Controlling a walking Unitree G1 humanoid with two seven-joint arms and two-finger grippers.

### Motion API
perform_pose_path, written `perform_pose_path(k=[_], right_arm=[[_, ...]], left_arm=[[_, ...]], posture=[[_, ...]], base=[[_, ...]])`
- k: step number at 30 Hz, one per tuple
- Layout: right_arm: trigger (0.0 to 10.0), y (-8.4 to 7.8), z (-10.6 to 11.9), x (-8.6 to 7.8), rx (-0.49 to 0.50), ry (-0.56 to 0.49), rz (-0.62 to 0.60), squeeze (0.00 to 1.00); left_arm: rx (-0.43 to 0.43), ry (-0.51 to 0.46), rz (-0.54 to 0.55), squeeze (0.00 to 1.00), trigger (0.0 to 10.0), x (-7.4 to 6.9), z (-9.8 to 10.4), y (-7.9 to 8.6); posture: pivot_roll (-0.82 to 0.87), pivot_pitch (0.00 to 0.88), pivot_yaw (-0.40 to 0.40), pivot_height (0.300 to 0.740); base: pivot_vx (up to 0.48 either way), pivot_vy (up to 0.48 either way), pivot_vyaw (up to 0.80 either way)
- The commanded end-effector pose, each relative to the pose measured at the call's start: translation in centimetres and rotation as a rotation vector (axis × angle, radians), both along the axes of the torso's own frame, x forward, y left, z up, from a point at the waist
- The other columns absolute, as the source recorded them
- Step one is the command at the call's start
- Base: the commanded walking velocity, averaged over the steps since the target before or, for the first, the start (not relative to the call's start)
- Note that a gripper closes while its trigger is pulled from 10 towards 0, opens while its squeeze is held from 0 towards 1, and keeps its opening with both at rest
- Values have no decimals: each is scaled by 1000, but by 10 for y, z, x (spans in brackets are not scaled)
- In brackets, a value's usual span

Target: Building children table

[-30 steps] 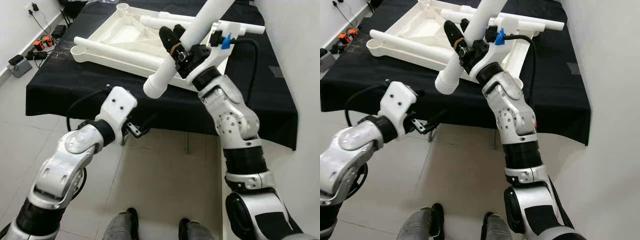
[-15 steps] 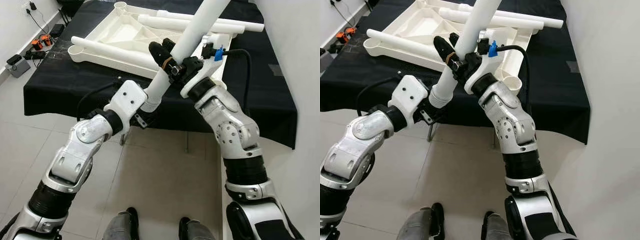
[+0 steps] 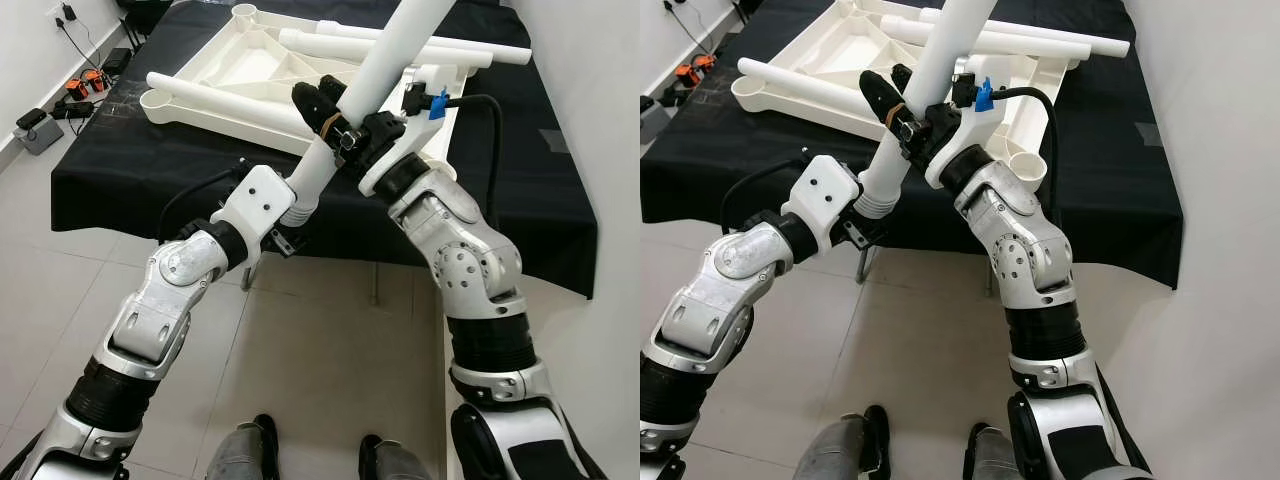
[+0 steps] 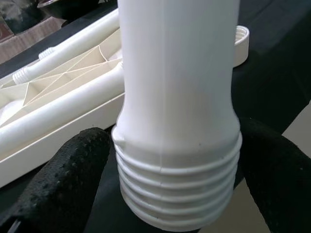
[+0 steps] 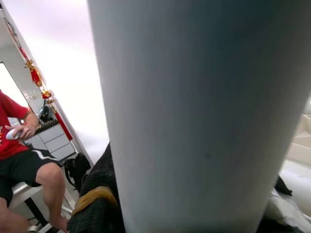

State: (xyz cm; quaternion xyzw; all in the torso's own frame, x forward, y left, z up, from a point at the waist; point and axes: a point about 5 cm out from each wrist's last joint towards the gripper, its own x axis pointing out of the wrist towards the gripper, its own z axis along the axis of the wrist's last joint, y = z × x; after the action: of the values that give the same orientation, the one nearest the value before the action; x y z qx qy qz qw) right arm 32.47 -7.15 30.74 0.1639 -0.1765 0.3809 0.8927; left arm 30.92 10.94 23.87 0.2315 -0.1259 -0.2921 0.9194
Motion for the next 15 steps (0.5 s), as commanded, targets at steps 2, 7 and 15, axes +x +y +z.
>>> perform_pose_path(k=[2, 7, 15], right_arm=[[10000, 3, 4, -6, 18, -10, 27, 0], [10000, 3, 5, -7, 22, -10, 34, 0], [10000, 4, 5, -9, 21, -8, 40, 0]], left_arm=[[9, -15, -6, 0, 10000, 1, 0, -1], [11, -26, -3, 0, 10000, 3, 0, 0], [5, -50, -13, 0, 0, 4, 2, -1]], posture=[[71, 200, -12, 740], [70, 201, -11, 740], [68, 202, -11, 740]], base=[[0, 0, 0], [0, 0, 0], [0, 0, 0]])
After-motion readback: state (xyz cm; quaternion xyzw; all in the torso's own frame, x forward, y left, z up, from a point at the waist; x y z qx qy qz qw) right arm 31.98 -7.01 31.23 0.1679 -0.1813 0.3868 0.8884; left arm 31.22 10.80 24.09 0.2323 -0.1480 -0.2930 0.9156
